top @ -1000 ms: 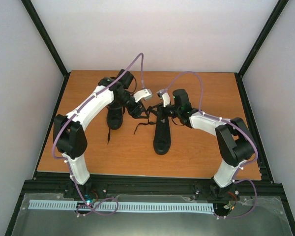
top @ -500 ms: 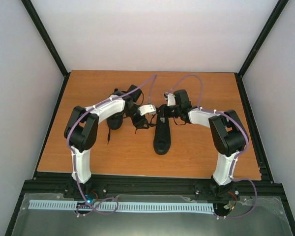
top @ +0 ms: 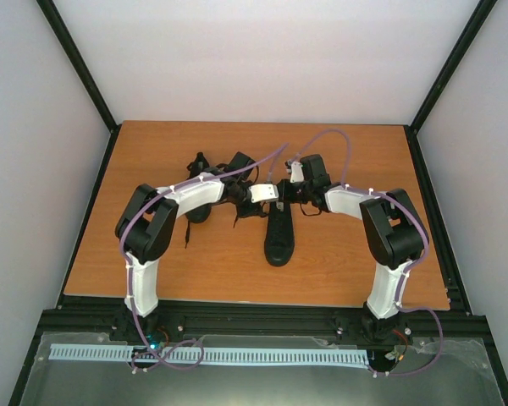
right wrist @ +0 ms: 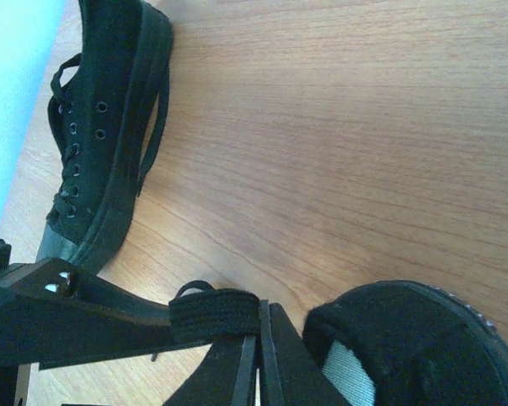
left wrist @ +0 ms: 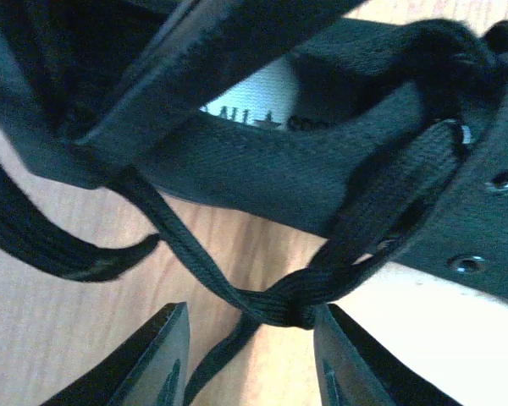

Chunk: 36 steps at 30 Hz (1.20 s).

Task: Tie the shoes
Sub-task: Cross the shoelace with the shoelace.

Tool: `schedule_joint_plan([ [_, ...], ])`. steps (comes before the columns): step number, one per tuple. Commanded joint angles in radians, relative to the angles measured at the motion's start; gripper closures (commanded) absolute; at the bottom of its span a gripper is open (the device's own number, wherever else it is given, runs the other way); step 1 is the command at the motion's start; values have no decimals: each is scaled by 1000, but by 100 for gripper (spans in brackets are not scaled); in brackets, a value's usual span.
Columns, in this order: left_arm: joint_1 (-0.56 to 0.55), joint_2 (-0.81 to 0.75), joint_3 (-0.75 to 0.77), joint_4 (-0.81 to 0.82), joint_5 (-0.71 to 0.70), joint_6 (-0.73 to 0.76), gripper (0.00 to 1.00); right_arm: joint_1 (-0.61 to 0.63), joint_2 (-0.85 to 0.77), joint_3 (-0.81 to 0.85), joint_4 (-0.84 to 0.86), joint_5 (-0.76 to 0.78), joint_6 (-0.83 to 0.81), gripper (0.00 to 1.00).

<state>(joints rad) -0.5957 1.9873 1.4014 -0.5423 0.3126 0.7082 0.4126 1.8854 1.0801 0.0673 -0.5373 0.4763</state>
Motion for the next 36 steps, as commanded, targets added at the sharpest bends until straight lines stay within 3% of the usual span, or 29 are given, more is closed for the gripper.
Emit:
schedule_joint_plan([
  [1, -8, 26, 11, 110, -35, 21, 59, 3, -17, 1, 9, -8, 8, 97],
  [16, -23, 43, -18, 112, 39, 31, 58, 2, -29, 2, 5, -2, 28, 97],
  [23, -26, 13, -67, 124, 104, 72, 51, -1, -41, -2, 2, -5, 48, 97],
  [29, -28, -29, -114, 227, 87, 55, 63, -3, -61, -4, 2, -19, 93, 97],
  [36, -38, 10, -113, 278, 50, 44, 66, -3, -61, -4, -3, -17, 106, 97],
])
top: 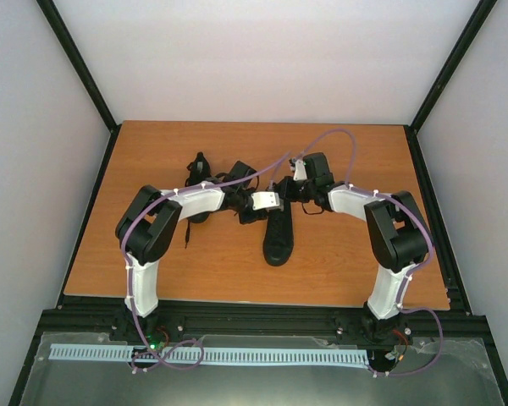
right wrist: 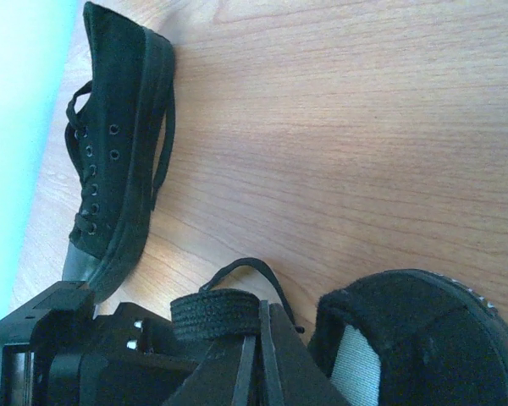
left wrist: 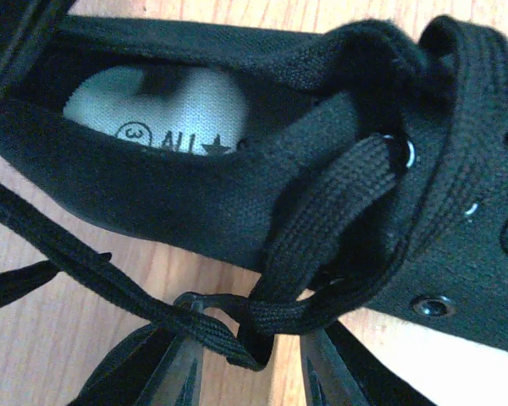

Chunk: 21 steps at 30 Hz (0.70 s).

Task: Tie the shoes
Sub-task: Cross the shoelace with the shoelace.

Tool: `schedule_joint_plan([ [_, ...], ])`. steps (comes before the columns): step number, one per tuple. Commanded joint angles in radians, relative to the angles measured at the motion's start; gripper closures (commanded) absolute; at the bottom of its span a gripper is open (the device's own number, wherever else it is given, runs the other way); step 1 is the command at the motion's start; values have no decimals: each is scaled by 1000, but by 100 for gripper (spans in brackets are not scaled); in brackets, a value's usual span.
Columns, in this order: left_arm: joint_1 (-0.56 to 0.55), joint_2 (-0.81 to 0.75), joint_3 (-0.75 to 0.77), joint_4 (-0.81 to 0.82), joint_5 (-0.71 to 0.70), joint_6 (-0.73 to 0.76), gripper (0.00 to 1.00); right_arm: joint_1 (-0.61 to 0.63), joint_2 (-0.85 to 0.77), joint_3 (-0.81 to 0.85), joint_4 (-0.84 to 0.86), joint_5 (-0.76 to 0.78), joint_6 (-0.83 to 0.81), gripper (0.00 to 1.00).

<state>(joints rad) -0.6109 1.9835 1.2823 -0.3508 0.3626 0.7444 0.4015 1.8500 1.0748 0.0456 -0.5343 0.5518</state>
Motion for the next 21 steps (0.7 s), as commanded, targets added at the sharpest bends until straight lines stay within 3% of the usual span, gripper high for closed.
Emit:
schedule_joint_plan([
  [1, -24, 15, 5, 88, 2, 7, 67, 8, -25, -1, 17, -20, 32, 97],
  [7, -25, -10, 37, 29, 16, -44, 99, 8, -35, 5, -15, -4, 15, 97],
  [21, -22, -240, 12, -194, 43, -76, 99, 8, -117, 9, -260, -47, -198, 97],
])
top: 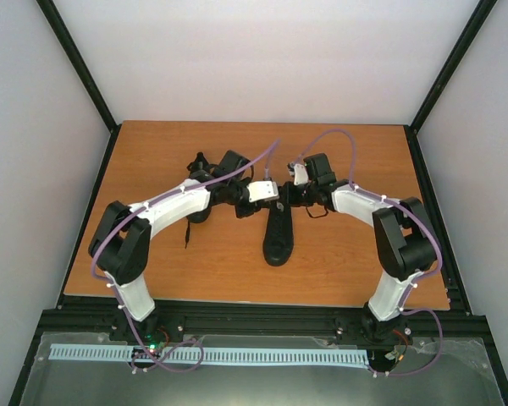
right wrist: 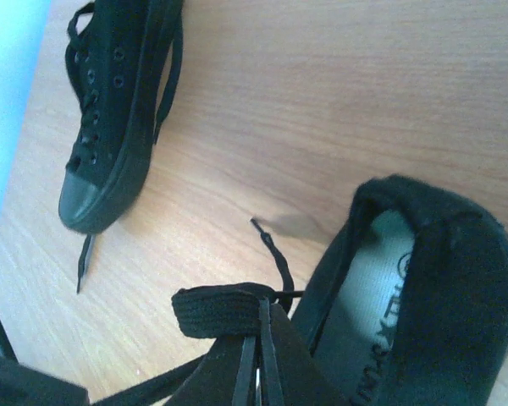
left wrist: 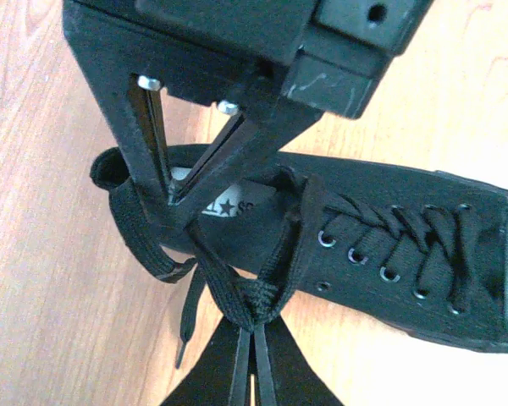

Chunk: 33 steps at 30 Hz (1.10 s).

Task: Tie the shoes
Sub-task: Cross the shoelace with the shoelace.

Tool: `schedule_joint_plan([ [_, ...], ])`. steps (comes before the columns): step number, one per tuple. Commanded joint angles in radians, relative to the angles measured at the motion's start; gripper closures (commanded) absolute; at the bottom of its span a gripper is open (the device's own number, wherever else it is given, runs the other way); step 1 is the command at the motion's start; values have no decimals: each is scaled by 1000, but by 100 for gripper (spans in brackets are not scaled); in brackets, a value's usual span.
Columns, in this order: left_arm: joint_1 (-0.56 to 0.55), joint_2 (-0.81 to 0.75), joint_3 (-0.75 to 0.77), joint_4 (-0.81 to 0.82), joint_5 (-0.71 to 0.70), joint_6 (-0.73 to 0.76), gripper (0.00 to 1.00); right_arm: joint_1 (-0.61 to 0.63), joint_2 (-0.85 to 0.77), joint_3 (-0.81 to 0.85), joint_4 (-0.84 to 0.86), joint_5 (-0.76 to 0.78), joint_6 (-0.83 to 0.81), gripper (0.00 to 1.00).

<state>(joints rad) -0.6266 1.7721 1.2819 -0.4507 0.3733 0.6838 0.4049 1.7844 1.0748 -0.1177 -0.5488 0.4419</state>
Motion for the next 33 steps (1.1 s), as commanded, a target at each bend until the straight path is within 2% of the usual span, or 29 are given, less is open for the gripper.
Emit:
schedule_joint_plan([
  [1, -7, -33, 12, -102, 32, -17, 99, 5, -59, 11, -123, -37, -109, 97],
  [8, -7, -56, 12, -116, 49, -25, 99, 6, -62, 18, -281, -84, -231, 97],
  [12, -7, -69, 14, -111, 63, -39, 99, 9, -50, 25, -325, -111, -274, 92],
  [15, -7, -77, 17, -123, 61, -39, 99, 9, -77, 30, -362, -71, -300, 88],
  [22, -7, -74, 55, -197, 56, -45, 99, 5, -181, 45, -441, 122, -345, 63],
  [25, -7, -71, 68, -215, 58, -53, 99, 5, -230, 23, -416, 129, -372, 57],
  [28, -7, -65, 76, -231, 70, -67, 99, 10, -288, -33, -314, 70, -386, 56],
  [33, -5, -67, 88, -248, 88, -91, 99, 52, -321, -138, -109, 19, -425, 64],
])
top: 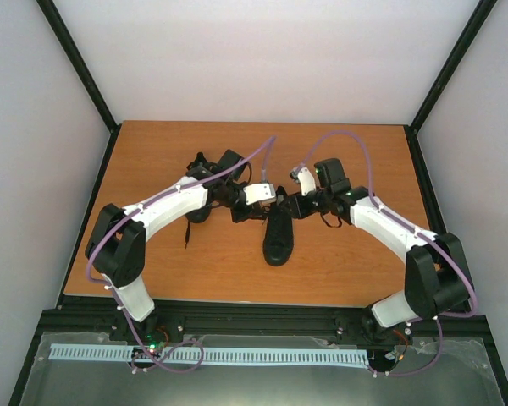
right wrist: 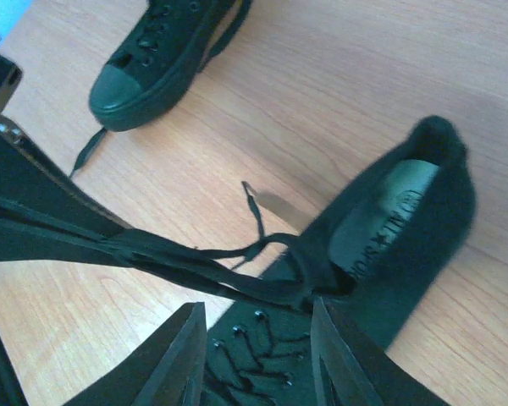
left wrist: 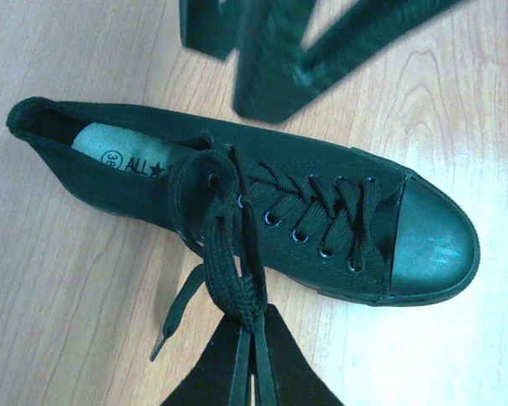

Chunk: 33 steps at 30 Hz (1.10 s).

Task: Tie the shoes
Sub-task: Cross the shoelace with the shoelace.

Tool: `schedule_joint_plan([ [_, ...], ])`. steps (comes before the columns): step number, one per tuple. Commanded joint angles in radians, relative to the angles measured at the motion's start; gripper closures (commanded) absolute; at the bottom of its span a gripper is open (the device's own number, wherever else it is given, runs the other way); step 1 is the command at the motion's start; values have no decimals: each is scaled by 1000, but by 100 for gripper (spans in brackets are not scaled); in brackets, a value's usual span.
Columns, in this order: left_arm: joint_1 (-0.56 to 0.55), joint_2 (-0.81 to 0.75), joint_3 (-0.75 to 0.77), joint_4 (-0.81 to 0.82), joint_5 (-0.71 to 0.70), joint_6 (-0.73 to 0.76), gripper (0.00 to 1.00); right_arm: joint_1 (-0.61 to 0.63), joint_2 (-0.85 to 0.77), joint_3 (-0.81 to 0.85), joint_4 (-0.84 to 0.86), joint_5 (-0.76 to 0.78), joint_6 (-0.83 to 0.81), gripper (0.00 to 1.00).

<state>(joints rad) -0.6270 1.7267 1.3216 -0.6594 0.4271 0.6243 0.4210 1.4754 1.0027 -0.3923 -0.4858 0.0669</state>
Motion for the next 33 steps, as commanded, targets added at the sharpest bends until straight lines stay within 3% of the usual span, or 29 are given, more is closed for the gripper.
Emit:
schedule_joint_plan([
  [1, -3, -22, 50, -39, 35, -35, 99, 42, -12, -82, 207, -66, -58, 65],
  [6, 9, -21, 62, -53, 56, -51, 99, 54, 8, -161, 438, -156, -58, 65],
  [11, 21, -25, 64, -57, 72, -58, 99, 55, 44, -203, 565, -127, -66, 59],
  [19, 29, -30, 65, -58, 78, -60, 99, 55, 98, -202, 565, -128, -110, 56],
  [33, 32, -20, 67, -54, 70, -51, 99, 54, 56, -235, 524, -128, -197, 52],
])
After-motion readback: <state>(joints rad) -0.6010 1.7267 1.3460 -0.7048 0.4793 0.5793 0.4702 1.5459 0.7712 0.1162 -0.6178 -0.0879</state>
